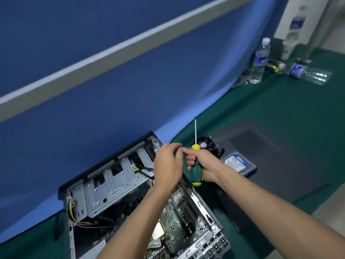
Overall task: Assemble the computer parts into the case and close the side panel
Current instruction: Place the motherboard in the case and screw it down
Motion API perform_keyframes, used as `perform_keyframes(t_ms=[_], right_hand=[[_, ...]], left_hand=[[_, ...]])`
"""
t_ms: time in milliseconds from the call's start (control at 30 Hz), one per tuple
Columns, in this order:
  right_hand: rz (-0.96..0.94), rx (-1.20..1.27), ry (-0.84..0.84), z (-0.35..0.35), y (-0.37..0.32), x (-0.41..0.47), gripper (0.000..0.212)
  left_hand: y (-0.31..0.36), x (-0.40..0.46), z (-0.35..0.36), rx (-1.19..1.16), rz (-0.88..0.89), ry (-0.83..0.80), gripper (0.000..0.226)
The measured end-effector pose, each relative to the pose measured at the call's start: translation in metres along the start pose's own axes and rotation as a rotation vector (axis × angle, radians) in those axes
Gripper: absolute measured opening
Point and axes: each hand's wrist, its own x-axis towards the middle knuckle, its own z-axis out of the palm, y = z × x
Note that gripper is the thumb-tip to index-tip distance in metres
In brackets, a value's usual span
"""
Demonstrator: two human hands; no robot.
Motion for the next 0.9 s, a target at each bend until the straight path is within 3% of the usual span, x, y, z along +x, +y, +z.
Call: perform_keyframes(t_ms=[167, 500, 600, 667, 733, 900], right_hand=[[0.079, 0.063, -0.085, 0.028, -0.002, -0.004, 0.017], [0.185, -0.006, -0.163, 0.069, 0.022, -0.006, 0.024], [0.233, -0.150, -0.187, 0.075, 0.027, -0.006, 0.021], [0.220, -0.395, -0.183, 0.079, 0.031, -0.004, 0.024], [0.147, -0.769, -0.179, 0.085, 0.032, -0.003, 0.024], [-0.110, -1.426, -0.254, 0.096, 0.032, -0.011, 0.005]], left_hand=[[0.001, 0.001, -0.024, -0.099, -0.045, 0.129, 0.017], [-0.033, -0.027, -0.053, 0.166, 0.124, 0.320, 0.019], [-0.042, -0.034, -0.061, 0.131, 0.068, 0.339, 0.018], [-0.046, -0.037, -0.066, -0.056, -0.117, 0.338, 0.022], [-0.051, -0.038, -0.072, -0.430, -0.377, 0.375, 0.025], [-0.079, -0.051, -0.092, -1.133, -0.793, 0.494, 0.011]])
